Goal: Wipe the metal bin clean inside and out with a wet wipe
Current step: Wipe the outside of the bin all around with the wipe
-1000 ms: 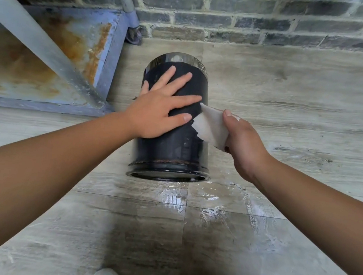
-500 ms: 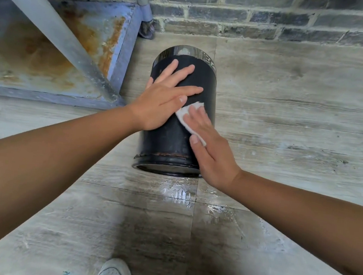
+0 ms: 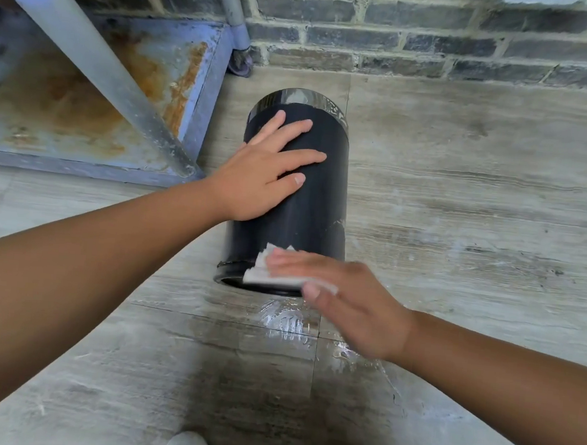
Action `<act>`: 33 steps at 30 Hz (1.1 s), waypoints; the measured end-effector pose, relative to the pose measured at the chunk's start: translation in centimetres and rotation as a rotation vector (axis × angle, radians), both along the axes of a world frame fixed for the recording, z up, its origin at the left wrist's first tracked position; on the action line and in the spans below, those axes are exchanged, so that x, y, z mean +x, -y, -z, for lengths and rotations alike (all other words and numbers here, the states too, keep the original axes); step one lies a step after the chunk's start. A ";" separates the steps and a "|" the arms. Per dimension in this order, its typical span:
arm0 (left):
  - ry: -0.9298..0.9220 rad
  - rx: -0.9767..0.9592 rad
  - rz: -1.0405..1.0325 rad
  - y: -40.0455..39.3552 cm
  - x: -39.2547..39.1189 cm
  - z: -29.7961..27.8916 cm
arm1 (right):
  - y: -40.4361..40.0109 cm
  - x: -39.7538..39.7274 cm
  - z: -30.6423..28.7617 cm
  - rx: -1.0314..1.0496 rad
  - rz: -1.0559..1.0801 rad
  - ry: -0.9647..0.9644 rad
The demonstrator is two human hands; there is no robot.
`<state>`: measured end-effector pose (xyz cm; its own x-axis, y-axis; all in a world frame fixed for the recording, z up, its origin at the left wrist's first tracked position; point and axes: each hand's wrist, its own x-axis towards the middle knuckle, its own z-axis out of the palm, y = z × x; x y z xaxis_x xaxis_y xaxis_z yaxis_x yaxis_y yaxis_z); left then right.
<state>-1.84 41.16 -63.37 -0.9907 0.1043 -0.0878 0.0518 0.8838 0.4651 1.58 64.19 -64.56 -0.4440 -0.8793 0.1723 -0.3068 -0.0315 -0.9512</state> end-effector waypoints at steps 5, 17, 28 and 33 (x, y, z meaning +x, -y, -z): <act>0.008 -0.038 -0.220 -0.8 -0.2 0.1 | -0.6 -5.6 0.3 -0.224 0.764 0.745; 0.049 0.178 -0.374 5.9 2.9 1.7 | 0.0 -5.8 4.3 0.044 0.505 0.394; 0.050 0.383 -0.441 0.9 1.5 3.6 | 4.3 -5.5 4.9 0.244 0.448 0.054; 0.089 0.344 -0.433 -0.5 0.2 3.3 | 2.1 -5.2 4.6 0.206 0.254 -0.187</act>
